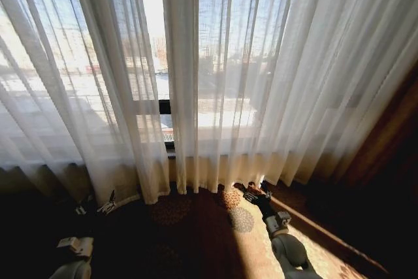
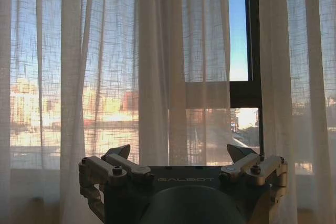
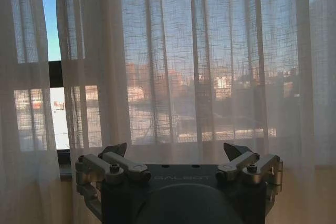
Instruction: Open the curtains by pulling them apart, changing their state from closed to fully open.
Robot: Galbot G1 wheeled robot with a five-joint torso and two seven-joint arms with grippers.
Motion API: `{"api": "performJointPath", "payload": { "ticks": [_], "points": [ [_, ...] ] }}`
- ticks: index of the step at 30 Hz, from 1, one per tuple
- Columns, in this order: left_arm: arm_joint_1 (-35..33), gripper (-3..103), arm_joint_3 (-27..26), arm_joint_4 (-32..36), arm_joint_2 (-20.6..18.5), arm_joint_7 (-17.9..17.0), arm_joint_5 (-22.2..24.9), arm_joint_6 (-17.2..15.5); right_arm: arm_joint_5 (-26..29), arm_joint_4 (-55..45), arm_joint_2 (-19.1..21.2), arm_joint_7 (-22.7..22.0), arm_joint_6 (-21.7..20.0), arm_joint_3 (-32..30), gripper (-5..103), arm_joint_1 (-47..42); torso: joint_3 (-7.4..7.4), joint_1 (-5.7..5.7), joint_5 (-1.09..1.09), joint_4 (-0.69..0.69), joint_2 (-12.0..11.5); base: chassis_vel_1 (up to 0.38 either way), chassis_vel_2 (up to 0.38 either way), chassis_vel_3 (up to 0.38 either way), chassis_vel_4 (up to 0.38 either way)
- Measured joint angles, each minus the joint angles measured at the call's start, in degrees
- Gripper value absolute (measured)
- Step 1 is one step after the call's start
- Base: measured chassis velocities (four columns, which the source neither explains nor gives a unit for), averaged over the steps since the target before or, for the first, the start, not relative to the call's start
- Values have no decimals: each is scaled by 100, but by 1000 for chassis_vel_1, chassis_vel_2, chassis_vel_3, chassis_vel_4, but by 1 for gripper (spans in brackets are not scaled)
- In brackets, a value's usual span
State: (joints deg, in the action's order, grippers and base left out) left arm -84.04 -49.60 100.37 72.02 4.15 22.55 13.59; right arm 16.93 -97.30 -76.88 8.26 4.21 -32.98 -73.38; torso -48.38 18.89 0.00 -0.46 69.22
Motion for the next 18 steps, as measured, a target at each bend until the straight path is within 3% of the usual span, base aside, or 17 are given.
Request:
{"api": "performJointPath", "payload": {
  "ticks": [12,18],
  "points": [
    [0,100,0,0,0,0,0,0,-1,69,16,276,101,27,100,-3,1,-1,0,1,1,-9,7,9,-6],
    [-1,100,0,0,0,0,0,0,3,80,11,299,109,35,100,-6,1,-1,0,0,1,-96,123,119,-106]
  ]
}}
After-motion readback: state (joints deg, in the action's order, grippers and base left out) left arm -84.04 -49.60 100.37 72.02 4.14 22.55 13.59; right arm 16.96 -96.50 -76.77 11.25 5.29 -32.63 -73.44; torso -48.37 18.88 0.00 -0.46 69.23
